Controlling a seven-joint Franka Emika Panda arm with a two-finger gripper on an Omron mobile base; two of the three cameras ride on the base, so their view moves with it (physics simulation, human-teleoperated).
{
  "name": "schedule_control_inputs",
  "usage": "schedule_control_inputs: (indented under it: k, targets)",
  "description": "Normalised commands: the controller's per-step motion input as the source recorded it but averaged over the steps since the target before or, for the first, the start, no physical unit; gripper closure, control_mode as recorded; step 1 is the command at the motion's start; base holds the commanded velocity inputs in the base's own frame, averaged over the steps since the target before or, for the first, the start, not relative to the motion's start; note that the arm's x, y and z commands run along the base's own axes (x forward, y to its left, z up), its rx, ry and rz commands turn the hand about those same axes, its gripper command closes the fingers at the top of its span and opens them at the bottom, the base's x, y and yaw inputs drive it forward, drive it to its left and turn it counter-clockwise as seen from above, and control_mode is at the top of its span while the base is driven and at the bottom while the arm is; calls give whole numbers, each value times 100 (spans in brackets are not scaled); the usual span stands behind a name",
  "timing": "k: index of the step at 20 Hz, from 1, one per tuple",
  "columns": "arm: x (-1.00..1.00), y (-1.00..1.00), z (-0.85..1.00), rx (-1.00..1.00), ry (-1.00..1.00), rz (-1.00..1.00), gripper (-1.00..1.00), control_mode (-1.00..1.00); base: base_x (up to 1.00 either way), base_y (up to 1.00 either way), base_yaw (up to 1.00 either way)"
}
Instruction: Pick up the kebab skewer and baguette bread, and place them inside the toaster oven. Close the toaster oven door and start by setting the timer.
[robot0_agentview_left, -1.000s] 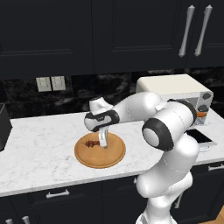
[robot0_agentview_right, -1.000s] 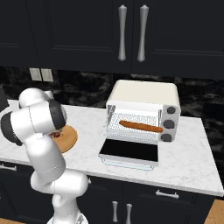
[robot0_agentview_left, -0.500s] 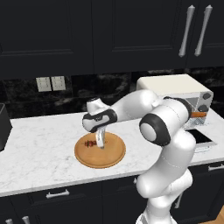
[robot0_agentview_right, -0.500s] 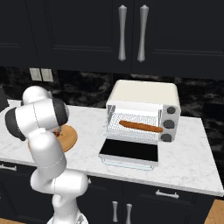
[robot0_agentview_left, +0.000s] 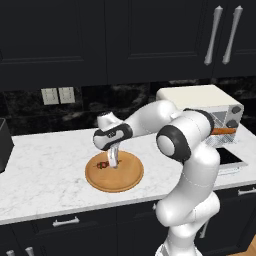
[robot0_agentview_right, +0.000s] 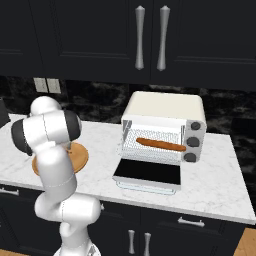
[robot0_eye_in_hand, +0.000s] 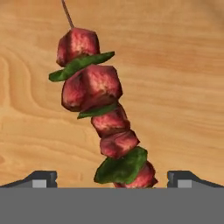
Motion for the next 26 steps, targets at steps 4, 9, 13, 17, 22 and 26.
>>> schedule_control_inputs:
  k: [4,9,13,17,22,26]
  targets:
    - [3,2,-27,0,-3,1,-100,-100,0,0,0]
    - [0,0,-26,0,-4,3,-100,-100,0,0,0]
    - [0,0,-10,0,-5,5,100,-100,0,0,0]
    - [-9,-3,-25,0,-2,5,100,-100,0,0,0]
    - [-73,-29,-8,0,0,2,100,-100,0,0,0]
    - [-89,-20,6,0,0,0,100,-100,0,0,0]
